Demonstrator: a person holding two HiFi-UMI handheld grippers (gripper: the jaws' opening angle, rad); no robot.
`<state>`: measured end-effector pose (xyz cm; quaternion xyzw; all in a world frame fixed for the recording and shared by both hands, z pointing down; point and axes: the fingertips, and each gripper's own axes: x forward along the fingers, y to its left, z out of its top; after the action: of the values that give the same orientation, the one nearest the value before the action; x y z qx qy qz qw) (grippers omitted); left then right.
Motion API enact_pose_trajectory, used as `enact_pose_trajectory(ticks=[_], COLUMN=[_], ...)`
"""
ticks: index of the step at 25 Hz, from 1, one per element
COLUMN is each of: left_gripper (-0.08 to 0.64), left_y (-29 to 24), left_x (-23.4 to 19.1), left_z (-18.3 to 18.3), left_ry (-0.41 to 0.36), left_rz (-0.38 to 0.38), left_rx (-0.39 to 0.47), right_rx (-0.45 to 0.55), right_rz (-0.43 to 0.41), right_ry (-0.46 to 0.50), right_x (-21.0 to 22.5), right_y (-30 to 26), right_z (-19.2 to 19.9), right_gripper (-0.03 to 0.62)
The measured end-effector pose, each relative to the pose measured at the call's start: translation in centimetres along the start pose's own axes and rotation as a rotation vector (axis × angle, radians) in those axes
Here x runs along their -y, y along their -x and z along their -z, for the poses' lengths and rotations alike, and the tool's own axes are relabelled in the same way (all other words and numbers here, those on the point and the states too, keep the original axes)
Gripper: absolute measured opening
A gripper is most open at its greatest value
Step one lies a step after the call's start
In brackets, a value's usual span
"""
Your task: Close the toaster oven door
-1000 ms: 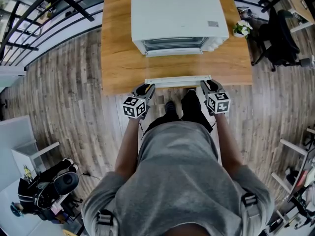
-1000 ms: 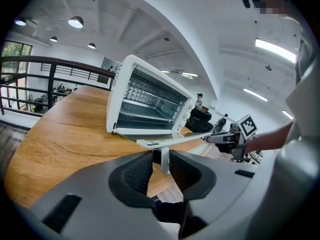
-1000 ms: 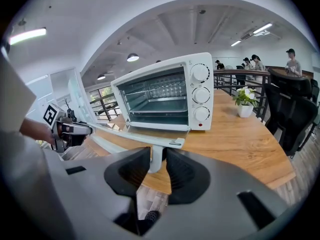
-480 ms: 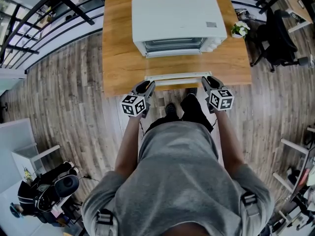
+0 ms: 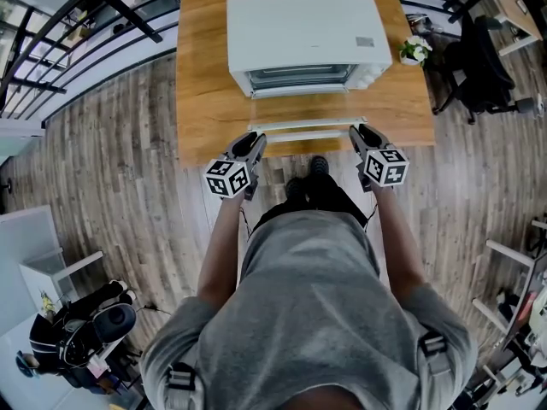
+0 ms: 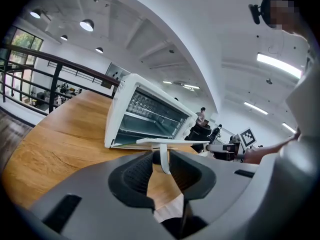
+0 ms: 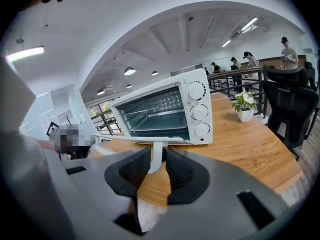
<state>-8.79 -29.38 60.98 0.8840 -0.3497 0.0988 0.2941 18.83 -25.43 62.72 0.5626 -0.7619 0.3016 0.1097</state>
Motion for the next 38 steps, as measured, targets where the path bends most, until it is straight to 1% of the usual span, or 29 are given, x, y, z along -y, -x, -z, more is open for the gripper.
enact_pose_trajectory(ticks=[6,14,19,22,27,31,35,38], left_gripper=[0.118,0.118,0.118,0.115,0.112,0.112,0.112,0.110], left_y=[-0.1,-0.6,-0.9,-0.9,-1.2,-1.8,-2.2,-2.4], left_x=[0.1,0.3,0.3,0.3,0.0,-0.2,-0.3,-0.3], left_z=[-1.6,-2.8,-3.5,-4.0,-5.5,-7.0,-8.0,-8.6], left_ry=[0.011,0.014,0.038,0.045,0.029,0.029,0.040,0.037], left_rz=[-0.008,-0.023,-0.046,-0.068,-0.086,-0.099,-0.110,-0.117], left_rx=[0.043,0.068,0.090,0.098,0.100,0.123,0.146,0.155], right_rx=[0.037,0.028,0.017,0.018,0.029,0.047,0.058,0.074], right_rz=[-0.021,-0.058,-0.096,-0.108,-0.127,-0.152,-0.171,-0.181], right_ry=[-0.099,-0.099,-0.089,-0.115,-0.145,-0.165,-0.176,-0.167], right_x=[0.1,0.4,0.6,0.6,0.7,0.9,1.1,1.2], right_y=[0.0,-0.2,-0.4,-0.5,-1.0,-1.5,-1.9,-2.1], right_z=[-1.6,-2.9,-3.7,-4.2,-5.6,-7.1,-8.2,-8.9], right_gripper=[0.101,0.104,0.110,0.110,0.112,0.115,0.117,0.118])
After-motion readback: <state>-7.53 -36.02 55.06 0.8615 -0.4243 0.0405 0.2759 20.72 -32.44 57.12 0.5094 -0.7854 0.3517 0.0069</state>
